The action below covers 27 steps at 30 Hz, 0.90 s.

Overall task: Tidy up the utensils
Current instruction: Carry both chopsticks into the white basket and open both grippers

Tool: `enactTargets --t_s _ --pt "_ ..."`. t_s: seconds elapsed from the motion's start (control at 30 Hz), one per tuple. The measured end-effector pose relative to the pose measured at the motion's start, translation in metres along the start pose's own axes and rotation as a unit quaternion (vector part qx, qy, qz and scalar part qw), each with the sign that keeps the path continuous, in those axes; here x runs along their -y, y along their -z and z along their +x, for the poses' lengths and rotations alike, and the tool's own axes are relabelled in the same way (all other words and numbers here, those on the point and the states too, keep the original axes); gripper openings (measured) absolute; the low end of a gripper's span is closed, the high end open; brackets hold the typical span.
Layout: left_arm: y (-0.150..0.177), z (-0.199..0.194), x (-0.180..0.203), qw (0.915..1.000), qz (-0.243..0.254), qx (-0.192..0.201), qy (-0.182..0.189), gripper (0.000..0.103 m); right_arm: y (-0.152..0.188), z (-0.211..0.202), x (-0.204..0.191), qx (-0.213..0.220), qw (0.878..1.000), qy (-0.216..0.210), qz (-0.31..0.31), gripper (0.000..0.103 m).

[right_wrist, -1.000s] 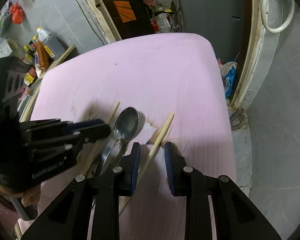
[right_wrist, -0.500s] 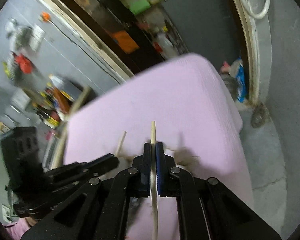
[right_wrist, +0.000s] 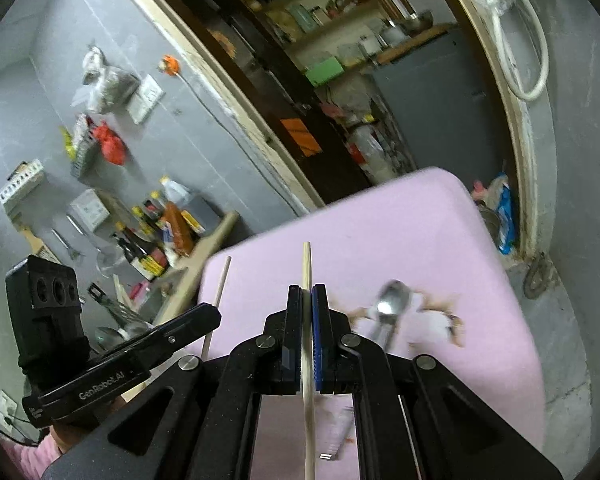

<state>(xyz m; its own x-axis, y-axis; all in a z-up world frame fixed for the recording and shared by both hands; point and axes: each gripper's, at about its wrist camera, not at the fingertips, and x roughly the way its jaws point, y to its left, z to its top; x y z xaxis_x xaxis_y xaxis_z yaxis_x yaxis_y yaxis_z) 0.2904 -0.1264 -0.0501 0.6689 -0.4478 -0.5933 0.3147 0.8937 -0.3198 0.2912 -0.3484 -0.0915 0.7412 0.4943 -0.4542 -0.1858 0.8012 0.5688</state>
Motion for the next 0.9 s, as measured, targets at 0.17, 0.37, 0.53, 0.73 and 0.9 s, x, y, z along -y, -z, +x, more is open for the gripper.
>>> enactTargets --t_s 0.17,0.37,0.53,0.73,0.9 --pt "-0.018 -0.053 -0.015 0.9984 -0.01 0.056 -0.005 0.005 -0.01 -0.01 -0.05 0.055 0.998 -0.039 -0.015 0.004" --pt "-0.042 -0.114 -0.052 0.9928 -0.015 0.114 -0.033 0.005 -0.026 -0.001 -0.122 0.123 0.987 -0.101 -0.032 0.004" --pt "-0.055 -0.155 -0.096 0.9848 -0.024 0.158 -0.068 0.005 -0.024 0.018 -0.185 0.175 0.972 -0.141 -0.061 0.004" --pt "-0.059 -0.186 -0.157 0.9692 -0.061 0.218 -0.096 0.005 -0.008 0.037 -0.241 0.224 0.956 -0.166 -0.088 0.004" --pt "-0.052 -0.189 -0.194 0.9555 -0.078 0.264 -0.106 0.005 0.013 0.052 -0.255 0.259 0.947 -0.151 -0.114 0.004"
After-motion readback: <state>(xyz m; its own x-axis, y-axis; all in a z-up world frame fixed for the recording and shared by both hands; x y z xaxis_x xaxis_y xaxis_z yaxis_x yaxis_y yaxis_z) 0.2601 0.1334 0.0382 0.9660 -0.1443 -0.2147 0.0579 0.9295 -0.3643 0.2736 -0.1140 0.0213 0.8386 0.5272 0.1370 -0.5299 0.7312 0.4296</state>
